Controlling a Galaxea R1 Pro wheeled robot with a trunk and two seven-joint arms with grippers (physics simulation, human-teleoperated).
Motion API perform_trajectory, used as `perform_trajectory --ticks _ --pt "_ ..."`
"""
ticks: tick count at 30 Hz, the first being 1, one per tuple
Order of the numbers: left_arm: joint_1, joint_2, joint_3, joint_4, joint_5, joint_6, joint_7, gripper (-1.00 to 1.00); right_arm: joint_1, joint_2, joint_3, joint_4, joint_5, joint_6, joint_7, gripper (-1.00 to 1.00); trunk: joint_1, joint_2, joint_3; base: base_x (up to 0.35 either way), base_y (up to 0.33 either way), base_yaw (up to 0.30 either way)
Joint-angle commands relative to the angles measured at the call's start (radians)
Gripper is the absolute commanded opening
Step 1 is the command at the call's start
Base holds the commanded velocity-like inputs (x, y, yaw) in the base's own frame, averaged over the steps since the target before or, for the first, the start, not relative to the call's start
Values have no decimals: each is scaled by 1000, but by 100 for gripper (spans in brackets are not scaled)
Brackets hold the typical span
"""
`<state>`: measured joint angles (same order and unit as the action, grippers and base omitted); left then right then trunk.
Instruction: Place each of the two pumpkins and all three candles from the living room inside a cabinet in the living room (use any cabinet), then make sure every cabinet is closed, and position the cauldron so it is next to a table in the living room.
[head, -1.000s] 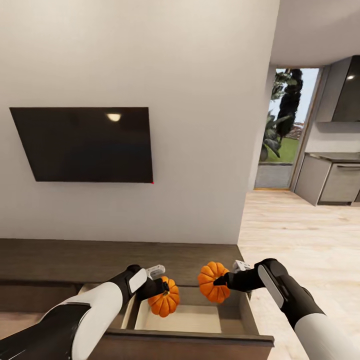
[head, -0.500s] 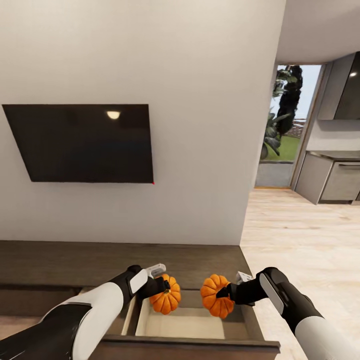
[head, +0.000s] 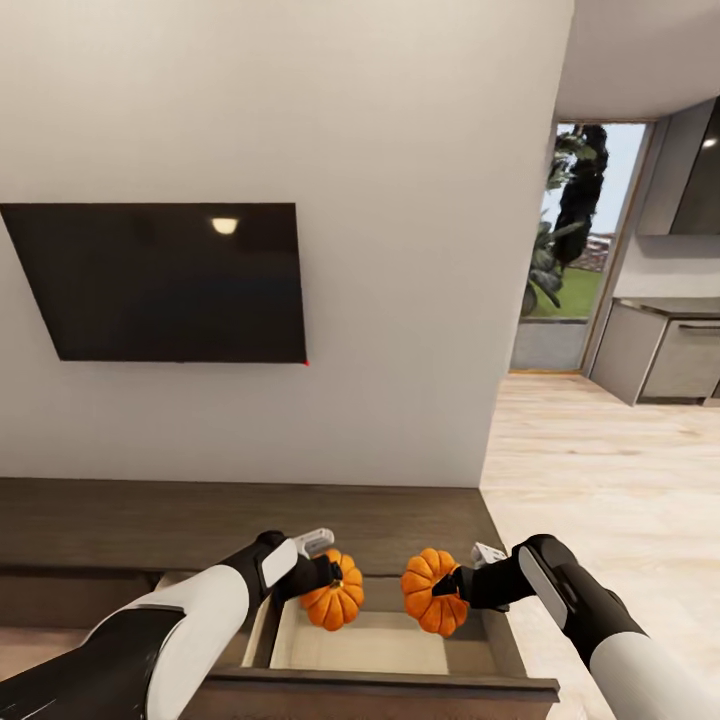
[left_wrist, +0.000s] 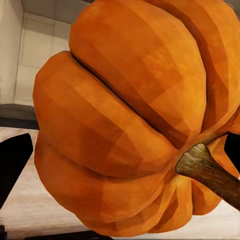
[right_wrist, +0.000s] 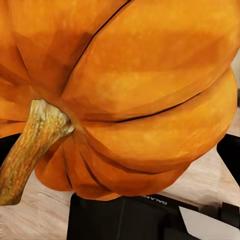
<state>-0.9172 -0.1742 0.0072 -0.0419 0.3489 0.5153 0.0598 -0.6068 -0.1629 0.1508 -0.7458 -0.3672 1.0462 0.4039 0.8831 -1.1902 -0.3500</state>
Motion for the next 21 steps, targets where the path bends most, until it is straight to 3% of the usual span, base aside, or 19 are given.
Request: perform_trajectory --ticks 1,7,21 --pt "0 0 5 -1 10 5 6 -100 -1 -1 3 -1 11 1 4 -100 0 -1 -1 0 -162 1" --pt "-1 0 4 3 10 4 6 -100 -1 -1 3 -2 11 1 4 -100 0 -1 -3 0 -220 25" --pt "-1 0 4 7 9 6 6 -100 -1 -1 4 -3 11 1 6 -100 4 -8 -23 0 -15 130"
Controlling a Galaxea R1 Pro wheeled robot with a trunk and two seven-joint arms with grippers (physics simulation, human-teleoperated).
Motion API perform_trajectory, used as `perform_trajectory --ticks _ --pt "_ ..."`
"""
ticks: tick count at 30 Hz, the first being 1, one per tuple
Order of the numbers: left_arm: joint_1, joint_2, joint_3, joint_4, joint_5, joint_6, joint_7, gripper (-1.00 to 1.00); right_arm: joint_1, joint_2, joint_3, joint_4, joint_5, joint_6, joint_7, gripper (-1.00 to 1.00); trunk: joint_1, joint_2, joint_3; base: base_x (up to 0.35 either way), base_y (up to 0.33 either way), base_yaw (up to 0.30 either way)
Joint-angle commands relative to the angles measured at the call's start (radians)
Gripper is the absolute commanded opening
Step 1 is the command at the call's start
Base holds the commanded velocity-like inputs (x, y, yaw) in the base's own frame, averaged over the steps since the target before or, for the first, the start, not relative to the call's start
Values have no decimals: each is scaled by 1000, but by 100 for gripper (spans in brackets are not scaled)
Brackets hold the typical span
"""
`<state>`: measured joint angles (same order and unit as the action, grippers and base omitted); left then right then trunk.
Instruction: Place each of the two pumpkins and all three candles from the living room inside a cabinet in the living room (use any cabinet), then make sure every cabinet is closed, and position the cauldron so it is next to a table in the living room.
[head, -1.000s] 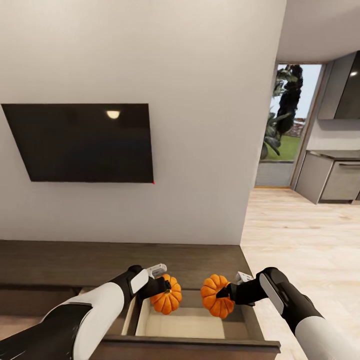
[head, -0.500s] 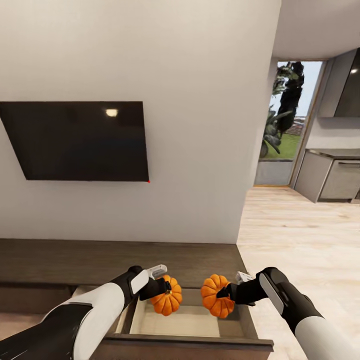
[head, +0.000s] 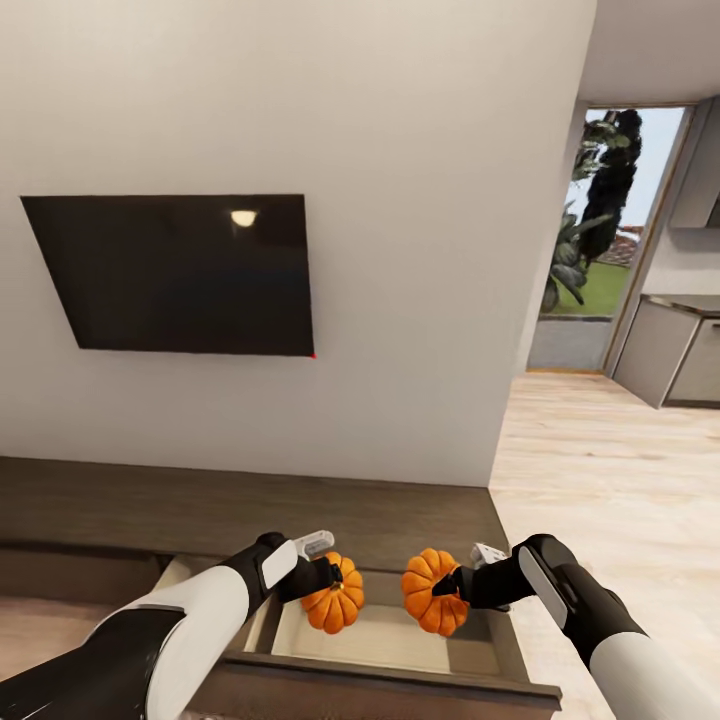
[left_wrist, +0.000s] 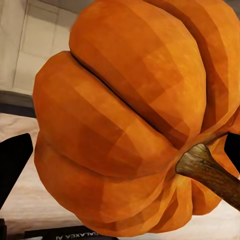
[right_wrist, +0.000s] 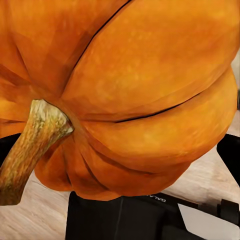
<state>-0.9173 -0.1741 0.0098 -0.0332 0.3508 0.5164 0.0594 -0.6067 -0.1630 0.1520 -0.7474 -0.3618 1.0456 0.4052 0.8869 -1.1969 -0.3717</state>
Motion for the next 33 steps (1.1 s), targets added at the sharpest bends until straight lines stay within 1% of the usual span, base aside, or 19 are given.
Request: perform_trajectory --ticks 1,7,11,15,18,19,21,23,24,27,30,31,33 --pt "0 0 1 -2 8 5 7 -100 -1 -1 3 -1 6 2 4 -100 4 -8 -6 0 0 129" --pt "-1 0 2 -1 7 4 -10 -100 -1 -1 -1 -1 6 2 7 -100 27 -50 -34 0 0 15" --pt "-1 0 2 0 7 1 -33 -100 -1 -1 -2 -1 5 2 7 -100 27 -50 -39 0 0 -171" --pt "0 0 2 1 5 0 -39 -100 0 -1 -1 -1 4 2 7 -100 27 -50 -45 0 0 -129" --pt "0 0 1 1 1 -1 -39 -100 0 -1 1 1 3 -39 7 -100 27 -50 -49 0 0 -35" --pt "0 0 1 1 -9 -3 -39 -100 0 -1 2 2 3 -58 7 -100 27 -50 -51 0 0 -16" --pt "0 0 2 1 -46 -17 -39 -100 1 -1 3 3 3 -82 7 -100 27 -50 -54 0 0 -8" --pt "0 0 1 15 -92 -55 -39 -100 1 0 4 3 3 -93 7 -100 27 -50 -57 0 0 -3" --pt "0 0 1 23 -103 -68 -39 -100 1 0 4 3 3 -96 7 -100 27 -50 -59 0 0 -1" --pt "0 0 2 36 -119 -97 -38 -100 1 -1 4 4 5 -125 7 -100 27 -50 -64 0 0 0" --pt "0 0 2 39 -123 -122 -38 -100 1 0 4 11 7 -155 3 -100 27 -50 -69 0 0 0" --pt "0 0 2 41 -124 -152 -38 -100 1 0 4 33 8 -175 1 -100 27 -50 -70 0 0 0" --pt "0 0 2 42 -125 -170 -38 -100 1 0 3 49 7 -183 0 -100 27 -50 -74 0 0 0"
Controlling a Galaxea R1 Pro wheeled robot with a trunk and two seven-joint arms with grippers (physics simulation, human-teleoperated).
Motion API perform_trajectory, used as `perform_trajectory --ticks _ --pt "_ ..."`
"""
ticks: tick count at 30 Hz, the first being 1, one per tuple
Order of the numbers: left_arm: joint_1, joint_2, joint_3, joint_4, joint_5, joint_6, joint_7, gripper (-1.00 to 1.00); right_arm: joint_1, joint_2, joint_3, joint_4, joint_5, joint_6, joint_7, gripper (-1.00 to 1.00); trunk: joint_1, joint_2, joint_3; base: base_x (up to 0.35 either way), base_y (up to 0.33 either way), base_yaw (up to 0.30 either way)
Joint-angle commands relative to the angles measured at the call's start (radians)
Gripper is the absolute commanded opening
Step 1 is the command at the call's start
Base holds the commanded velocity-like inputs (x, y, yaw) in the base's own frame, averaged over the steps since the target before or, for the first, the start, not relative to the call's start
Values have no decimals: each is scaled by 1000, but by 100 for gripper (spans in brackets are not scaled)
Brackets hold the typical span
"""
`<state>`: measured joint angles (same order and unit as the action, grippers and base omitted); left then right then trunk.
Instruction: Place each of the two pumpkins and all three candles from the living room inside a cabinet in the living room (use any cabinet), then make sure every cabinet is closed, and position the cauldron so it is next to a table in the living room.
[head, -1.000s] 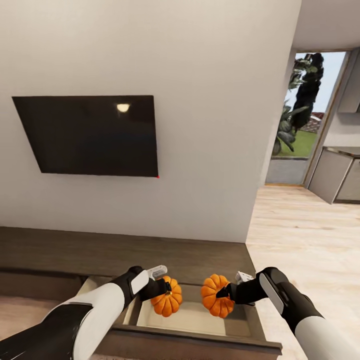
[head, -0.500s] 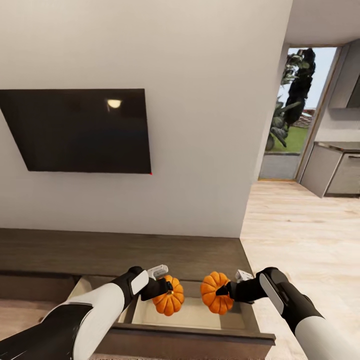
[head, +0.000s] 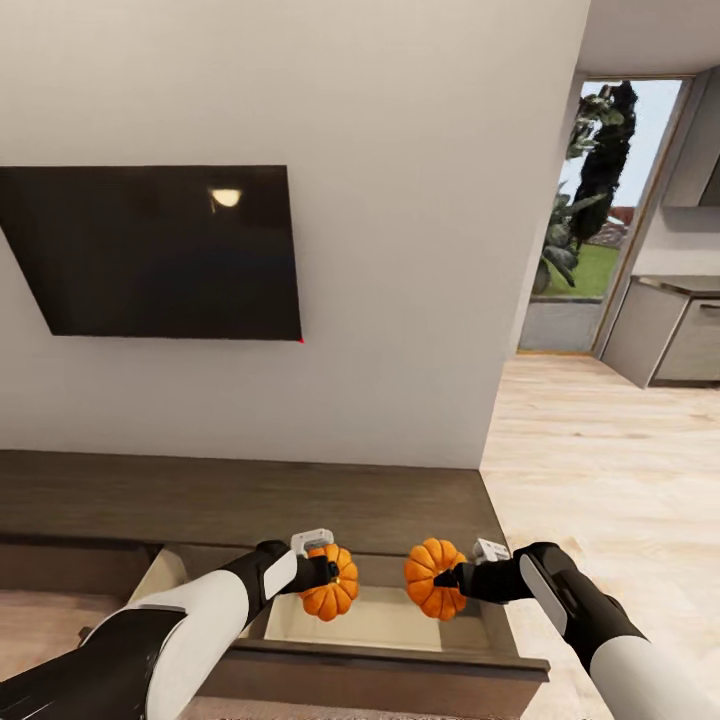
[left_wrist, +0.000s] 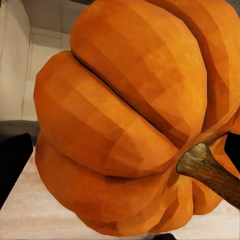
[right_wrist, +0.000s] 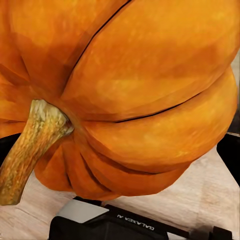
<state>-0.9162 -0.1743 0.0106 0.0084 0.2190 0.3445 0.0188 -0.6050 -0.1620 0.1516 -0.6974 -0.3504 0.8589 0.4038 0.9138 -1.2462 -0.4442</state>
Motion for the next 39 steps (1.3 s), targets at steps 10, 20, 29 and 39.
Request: perform_trajectory --ticks 10,20,29,39 --pt "-1 0 0 -13 -1 -19 -55 -100 -1 -2 0 16 -9 -7 7 -100 0 -1 -12 0 0 0" --pt "-1 0 -6 -55 -14 -18 -77 -100 -5 -3 0 18 -6 -76 -1 -100 0 -1 -20 0 0 11" --pt "-1 0 -100 -56 -88 -62 -105 -100 -5 -2 -3 19 -7 -90 -2 -100 0 -1 -34 0 0 59" --pt "-1 0 -103 -56 -90 -62 -121 -100 -5 1 0 19 -7 -90 -2 -100 0 -1 -50 0 0 54"
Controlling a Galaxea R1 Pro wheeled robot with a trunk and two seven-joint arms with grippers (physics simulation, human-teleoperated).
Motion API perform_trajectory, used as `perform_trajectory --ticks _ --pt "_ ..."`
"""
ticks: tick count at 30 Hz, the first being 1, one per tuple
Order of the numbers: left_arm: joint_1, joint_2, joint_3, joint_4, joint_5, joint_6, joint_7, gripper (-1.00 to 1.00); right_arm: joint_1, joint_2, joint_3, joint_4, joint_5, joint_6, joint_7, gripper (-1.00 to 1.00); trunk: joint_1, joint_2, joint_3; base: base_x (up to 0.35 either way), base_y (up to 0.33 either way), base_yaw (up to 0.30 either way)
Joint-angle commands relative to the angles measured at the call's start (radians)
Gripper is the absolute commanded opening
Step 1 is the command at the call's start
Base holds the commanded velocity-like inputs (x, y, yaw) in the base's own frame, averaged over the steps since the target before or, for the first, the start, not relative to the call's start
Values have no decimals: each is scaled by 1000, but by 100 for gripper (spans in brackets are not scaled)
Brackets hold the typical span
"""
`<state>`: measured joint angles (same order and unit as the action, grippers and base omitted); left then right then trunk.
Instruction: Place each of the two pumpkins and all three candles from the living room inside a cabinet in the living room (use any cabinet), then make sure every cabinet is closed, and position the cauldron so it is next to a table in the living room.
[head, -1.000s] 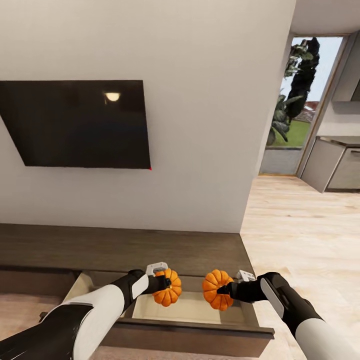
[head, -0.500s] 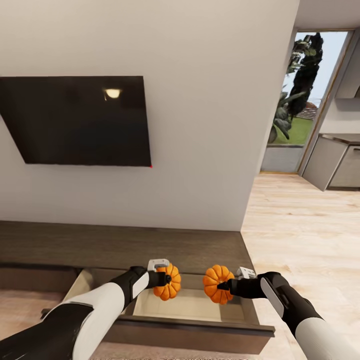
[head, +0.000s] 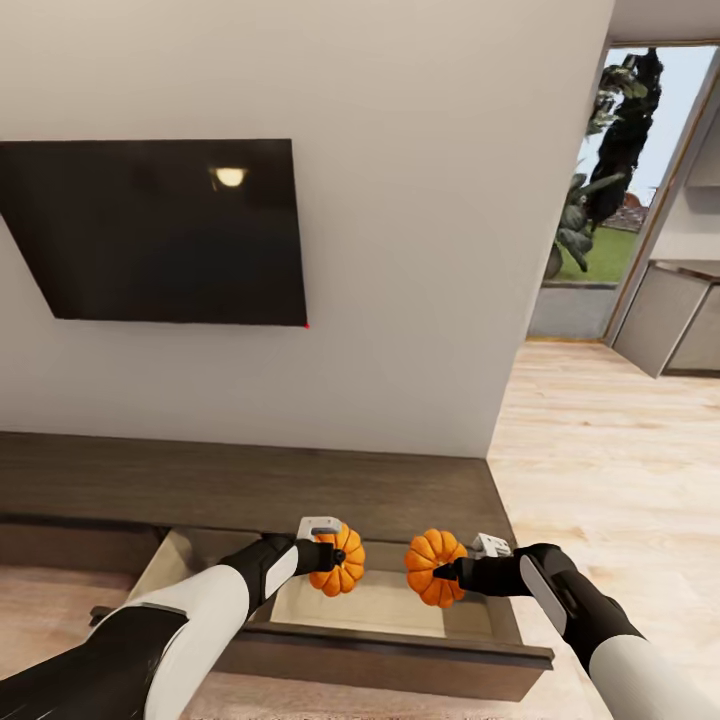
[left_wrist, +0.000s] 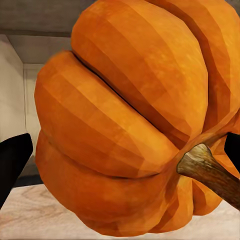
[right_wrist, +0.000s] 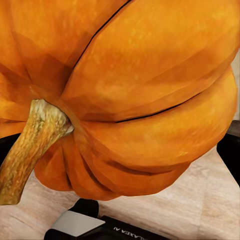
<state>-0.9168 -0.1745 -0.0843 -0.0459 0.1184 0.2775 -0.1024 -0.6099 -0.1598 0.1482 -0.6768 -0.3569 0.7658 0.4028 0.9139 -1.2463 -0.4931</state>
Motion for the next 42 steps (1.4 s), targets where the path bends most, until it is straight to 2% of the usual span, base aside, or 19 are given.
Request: perform_trajectory --ticks 1,8,11,16,23,31,42 --pt "0 0 -8 -2 10 6 0 -100 -1 -1 3 -1 0 3 -1 -100 0 -1 -3 22 0 16" --pt "0 0 -8 -2 10 6 -4 -100 -1 0 4 0 0 3 -1 -100 0 -1 -13 246 0 4" --pt "0 0 -8 -2 10 6 -24 -100 -1 0 3 0 0 3 -1 -100 0 -1 -14 167 0 0" --pt "0 0 -8 -2 10 6 -35 -100 -1 0 2 0 -1 3 -1 -100 0 -1 -14 40 0 -13" --pt "0 0 -8 -2 10 6 -37 -100 -1 0 2 0 -1 3 -1 -100 0 -1 -14 4 0 -191" --pt "0 0 -8 -2 10 6 -37 -100 -1 0 2 0 0 3 -1 -100 0 -1 -16 0 0 -10" --pt "0 0 -8 -1 10 6 -37 -100 -1 0 4 0 1 3 -1 -100 42 -78 -65 0 0 80"
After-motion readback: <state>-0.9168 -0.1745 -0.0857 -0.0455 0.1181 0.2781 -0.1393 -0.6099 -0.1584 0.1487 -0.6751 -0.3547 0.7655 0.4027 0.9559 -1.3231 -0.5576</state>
